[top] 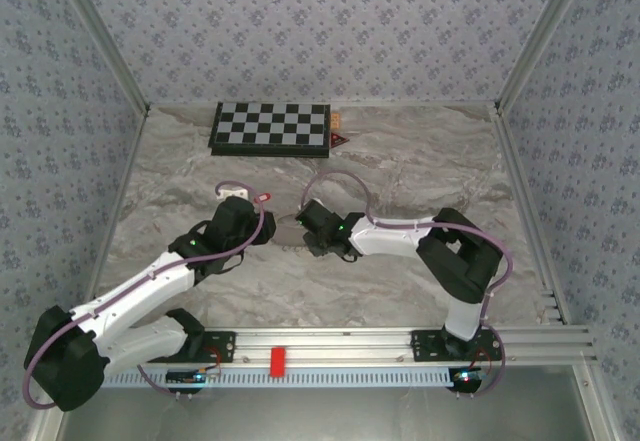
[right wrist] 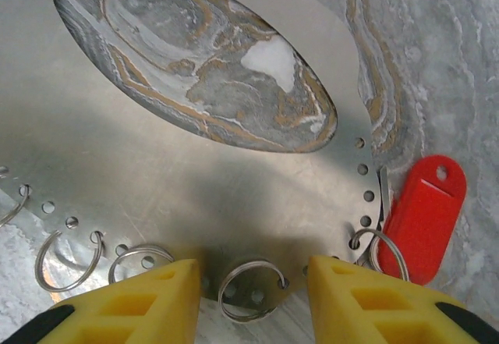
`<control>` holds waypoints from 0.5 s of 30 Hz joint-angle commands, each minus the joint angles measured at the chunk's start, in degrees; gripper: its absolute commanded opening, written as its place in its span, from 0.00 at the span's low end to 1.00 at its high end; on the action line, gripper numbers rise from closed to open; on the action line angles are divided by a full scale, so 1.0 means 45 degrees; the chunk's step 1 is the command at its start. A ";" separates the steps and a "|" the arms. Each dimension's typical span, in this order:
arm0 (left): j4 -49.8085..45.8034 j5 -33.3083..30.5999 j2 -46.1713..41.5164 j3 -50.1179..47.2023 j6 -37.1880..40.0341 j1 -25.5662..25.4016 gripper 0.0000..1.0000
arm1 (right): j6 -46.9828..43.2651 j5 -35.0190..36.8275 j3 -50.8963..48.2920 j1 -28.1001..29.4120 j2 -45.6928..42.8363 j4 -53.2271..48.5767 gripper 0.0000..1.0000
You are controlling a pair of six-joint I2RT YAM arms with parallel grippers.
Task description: Put the keys on the keyring
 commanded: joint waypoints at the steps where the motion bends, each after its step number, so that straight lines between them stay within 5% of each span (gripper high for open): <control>1: 0.0221 0.0030 -0.0197 -0.0098 -0.0151 0.0091 0.53 | 0.0496 0.0452 0.0215 0.0106 0.0295 -0.0601 0.41; 15: 0.0063 -0.0003 -0.0311 -0.0113 -0.0229 0.0091 0.53 | 0.0877 0.0512 0.0384 0.0286 0.0827 -0.0618 0.45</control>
